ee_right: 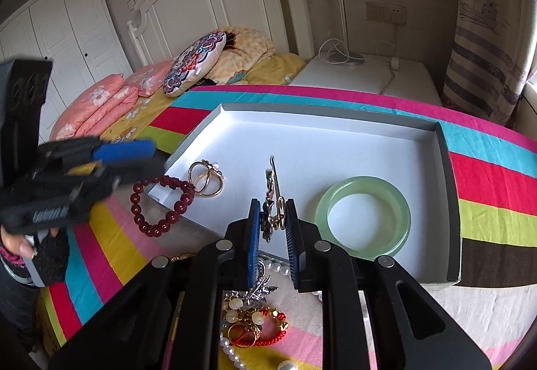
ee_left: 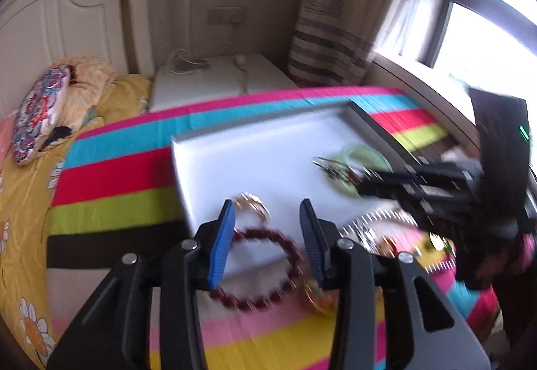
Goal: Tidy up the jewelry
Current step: 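Carry both items over the box and open the left tool to drop the bracelet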
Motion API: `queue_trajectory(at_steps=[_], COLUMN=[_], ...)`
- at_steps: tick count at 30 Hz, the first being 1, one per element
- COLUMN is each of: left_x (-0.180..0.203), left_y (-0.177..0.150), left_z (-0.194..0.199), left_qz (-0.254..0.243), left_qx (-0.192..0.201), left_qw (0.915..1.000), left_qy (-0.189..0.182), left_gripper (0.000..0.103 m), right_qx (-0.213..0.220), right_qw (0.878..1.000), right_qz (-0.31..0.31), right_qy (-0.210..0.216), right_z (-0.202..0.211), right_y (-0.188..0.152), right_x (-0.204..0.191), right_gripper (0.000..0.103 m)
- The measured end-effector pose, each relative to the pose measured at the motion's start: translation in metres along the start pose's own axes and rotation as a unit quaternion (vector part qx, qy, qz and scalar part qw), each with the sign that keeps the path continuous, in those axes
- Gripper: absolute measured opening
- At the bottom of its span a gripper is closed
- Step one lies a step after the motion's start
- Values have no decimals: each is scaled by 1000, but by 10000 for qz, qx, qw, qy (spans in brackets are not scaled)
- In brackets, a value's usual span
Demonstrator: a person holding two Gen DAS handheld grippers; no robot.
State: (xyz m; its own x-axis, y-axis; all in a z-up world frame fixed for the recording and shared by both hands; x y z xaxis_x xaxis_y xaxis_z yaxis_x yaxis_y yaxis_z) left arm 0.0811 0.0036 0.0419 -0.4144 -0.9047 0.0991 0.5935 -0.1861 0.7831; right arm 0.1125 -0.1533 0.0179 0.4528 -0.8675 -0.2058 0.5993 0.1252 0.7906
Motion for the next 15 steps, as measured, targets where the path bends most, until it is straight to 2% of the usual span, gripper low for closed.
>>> queue_trajectory(at_steps=[1, 3, 8, 10, 11, 12, 15], left_x=[9, 25, 44, 45, 46, 50, 59], left_y=[-10, -24, -45, -47, -48, -48, -41], left_z=[5, 7, -14, -26, -27, -24, -12], left_qz=[-193, -632, -1677, -2034, -2127, -2222, -2281], left_qx=[-19, -40, -76, -60, -42, 14, 72], left_qw=[9998, 9980, 9807, 9696, 9671, 9657, 9680], left_qy=[-73, 85, 1002, 1356, 1394, 1345, 1047], left_gripper=[48, 50, 48, 22, 20, 11, 11], right_qx=[-5, -20, -81, -88, -87, -74, 2], right_qw=[10000, 10000, 10000, 9999, 9999, 9999, 9999], right_qz=[-7, -22, -23, -42, -43, -34, 31], right_qy=[6, -17, -48, -57, -64, -71, -116], right_z=[0, -1, -4, -5, -5, -4, -1], right_y=[0, -1, -4, -4, -3, -3, 2], right_x=[1, 5, 8, 7, 7, 7, 6], right_gripper=[17, 17, 17, 17, 17, 17, 17])
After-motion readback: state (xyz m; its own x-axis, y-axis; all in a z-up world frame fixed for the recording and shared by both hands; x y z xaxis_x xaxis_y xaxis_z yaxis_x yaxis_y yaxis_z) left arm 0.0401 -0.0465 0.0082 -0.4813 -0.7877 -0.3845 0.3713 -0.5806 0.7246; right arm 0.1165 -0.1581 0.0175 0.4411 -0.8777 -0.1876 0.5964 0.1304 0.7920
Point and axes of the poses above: each gripper's, at about its wrist camera, not at the fingertips, and z roughly against the way its jaws point, x to its right, y to its top, the point moved 4 cm from there along -z, roughly the way its jaws point, and after that the axes turned 7 degrees about x, right-handed, at the moved point
